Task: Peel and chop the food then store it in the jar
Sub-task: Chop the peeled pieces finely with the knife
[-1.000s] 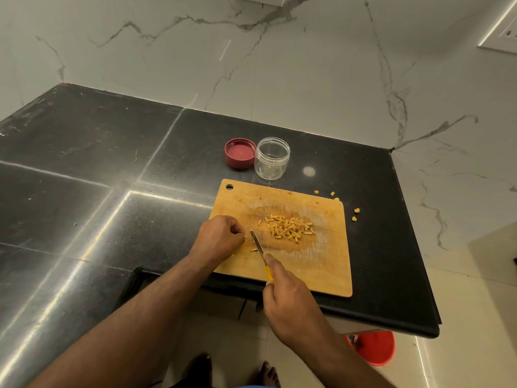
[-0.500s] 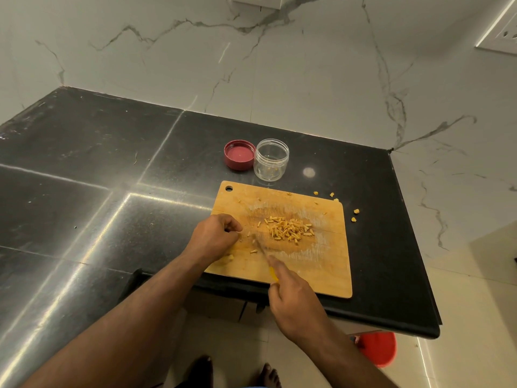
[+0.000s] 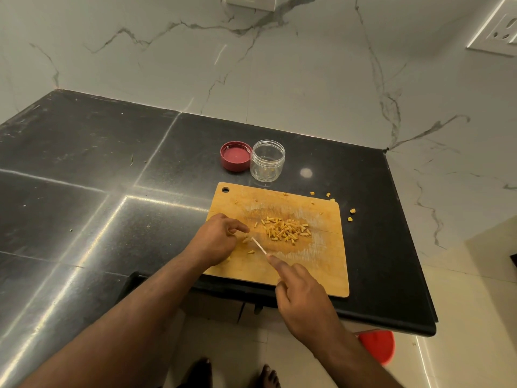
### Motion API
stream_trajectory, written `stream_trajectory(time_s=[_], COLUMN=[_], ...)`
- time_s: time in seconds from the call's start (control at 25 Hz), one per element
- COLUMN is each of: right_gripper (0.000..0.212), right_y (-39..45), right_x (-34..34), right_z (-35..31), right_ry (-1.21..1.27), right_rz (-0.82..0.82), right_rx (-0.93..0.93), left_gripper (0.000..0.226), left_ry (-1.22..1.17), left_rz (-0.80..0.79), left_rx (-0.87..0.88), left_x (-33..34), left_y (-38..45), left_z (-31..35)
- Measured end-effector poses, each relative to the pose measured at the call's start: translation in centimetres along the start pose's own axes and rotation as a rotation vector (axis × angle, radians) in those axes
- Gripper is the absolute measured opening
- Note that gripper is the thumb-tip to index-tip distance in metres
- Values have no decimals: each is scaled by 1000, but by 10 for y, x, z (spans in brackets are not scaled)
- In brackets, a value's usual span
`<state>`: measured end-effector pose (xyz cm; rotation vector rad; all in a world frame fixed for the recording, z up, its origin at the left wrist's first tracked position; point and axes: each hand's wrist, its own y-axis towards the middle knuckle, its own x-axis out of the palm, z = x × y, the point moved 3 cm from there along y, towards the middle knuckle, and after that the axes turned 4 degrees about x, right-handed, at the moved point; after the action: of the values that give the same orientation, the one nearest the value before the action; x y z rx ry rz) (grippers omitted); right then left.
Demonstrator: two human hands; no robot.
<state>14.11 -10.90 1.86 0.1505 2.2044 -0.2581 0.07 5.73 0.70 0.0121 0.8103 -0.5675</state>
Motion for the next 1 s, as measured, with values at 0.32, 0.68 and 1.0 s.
stream_trajectory(time_s=[0.32,0.68,1.0], right_gripper=[49,49,51], right_y=[-1,7,19], right_x=[3,-2,1], right_z=[18,25,30], right_ry=[66,174,138], right_rz=[-139,-48,24], right_rx=[-21,-17,49], left_gripper=[26,9,8], left_ry=[37,129,219], left_rz=[73,-275,-294], left_rx=[-58,-82,-52], left_x=[-10,-27,-20], left_y=[-1,-10,-19], left_z=[-3,-15,-9])
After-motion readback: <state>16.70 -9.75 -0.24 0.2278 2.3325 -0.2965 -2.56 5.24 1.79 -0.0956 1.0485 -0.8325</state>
